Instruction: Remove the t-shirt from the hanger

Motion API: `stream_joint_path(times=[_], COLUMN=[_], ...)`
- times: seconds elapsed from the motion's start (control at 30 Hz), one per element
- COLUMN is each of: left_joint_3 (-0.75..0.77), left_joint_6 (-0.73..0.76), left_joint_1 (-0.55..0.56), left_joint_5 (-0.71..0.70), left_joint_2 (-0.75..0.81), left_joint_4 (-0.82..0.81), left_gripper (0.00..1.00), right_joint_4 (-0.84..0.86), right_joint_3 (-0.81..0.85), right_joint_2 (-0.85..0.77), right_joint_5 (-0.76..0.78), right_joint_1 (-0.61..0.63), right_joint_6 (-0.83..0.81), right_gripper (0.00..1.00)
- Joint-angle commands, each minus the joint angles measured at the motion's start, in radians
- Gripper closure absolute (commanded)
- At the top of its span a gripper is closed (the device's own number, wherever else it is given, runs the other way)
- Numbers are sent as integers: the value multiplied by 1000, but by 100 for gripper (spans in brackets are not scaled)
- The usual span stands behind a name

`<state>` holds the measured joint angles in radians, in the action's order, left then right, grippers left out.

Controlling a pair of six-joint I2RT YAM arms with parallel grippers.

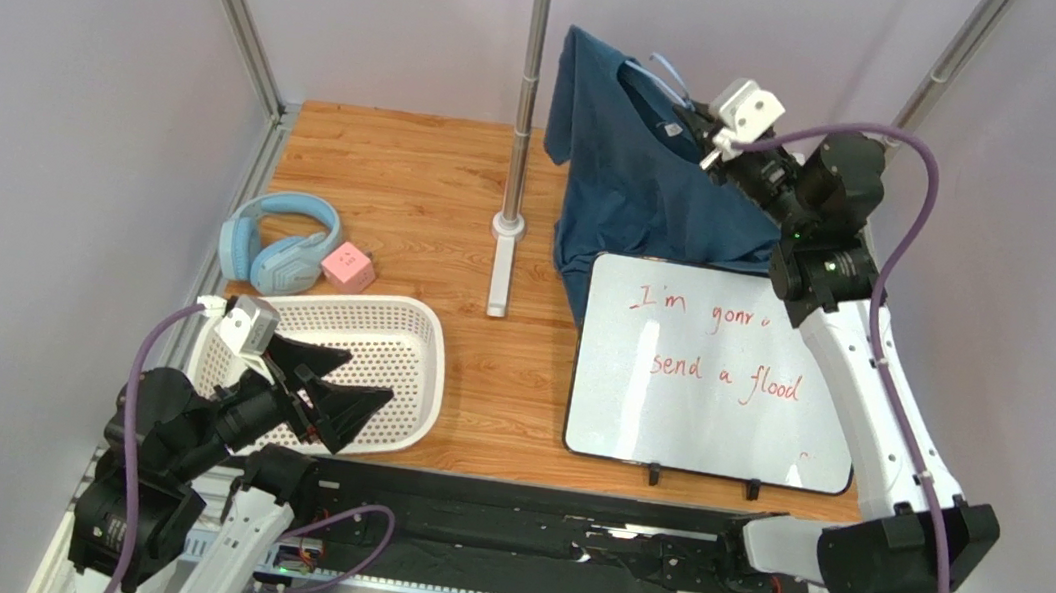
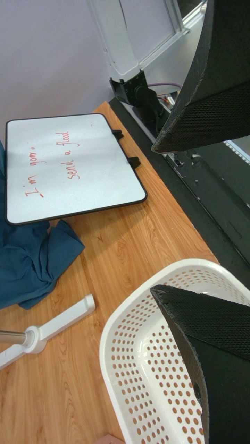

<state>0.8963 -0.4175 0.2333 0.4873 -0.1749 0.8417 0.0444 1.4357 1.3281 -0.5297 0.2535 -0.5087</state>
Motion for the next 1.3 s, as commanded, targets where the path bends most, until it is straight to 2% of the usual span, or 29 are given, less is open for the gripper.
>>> stream_joint_path(times=[0.0,0.13,0.23,0.33,0.37,0.43,0.6,0.7,0.77,0.8,0.83,1.0,1.1,1.13,1.27], left_joint_3=[1,1,1,13,16,9,-36,-36,-22,-14,2,72,107,116,110], left_joint_6=[0,-1,-10,-29,-46,-69,-142,-161,-179,-187,-201,-219,-208,-207,-218], left_joint_1=[-8,-8,-8,-8,-8,-8,-8,-8,-6,-8,-8,-8,-8,-8,-8], left_joint_5=[-7,7,2,-47,-56,-29,31,30,25,20,14,-29,-70,-93,-142], left_joint_2=[-20,-35,-72,-130,-156,-176,-186,-196,-215,-222,-230,-302,-330,-333,-316], left_joint_4=[-15,-23,-26,-10,-7,-41,-153,-174,-205,-217,-231,-279,-277,-277,-277], left_gripper=[1,1,0,1,1,1,1,1,1,1,1,1,1,1,2], right_joint_4=[-119,-170,-201,-215,-248,-421,-515,-551,-332,-217,-8,155,352,468,693], right_joint_3=[-44,-63,-84,-93,-69,-2,124,151,86,33,-45,-47,-60,-63,0], right_joint_2=[-75,-107,-135,-124,-112,-67,-32,-4,-18,-26,-32,68,143,166,287], right_joint_5=[-144,-131,-199,-370,-457,-486,-510,-625,-697,-698,-676,-535,-509,-507,-469], right_joint_1=[-5,-32,-54,-106,-111,-112,-118,-109,-82,-35,-8,150,191,199,236], right_joint_6=[-341,-326,-375,-382,-458,-578,-623,-595,-472,-344,-293,-197,-91,-64,82], right_gripper=[100,100,100,100,100,100,100,100,100,100,100,100,100,100,100])
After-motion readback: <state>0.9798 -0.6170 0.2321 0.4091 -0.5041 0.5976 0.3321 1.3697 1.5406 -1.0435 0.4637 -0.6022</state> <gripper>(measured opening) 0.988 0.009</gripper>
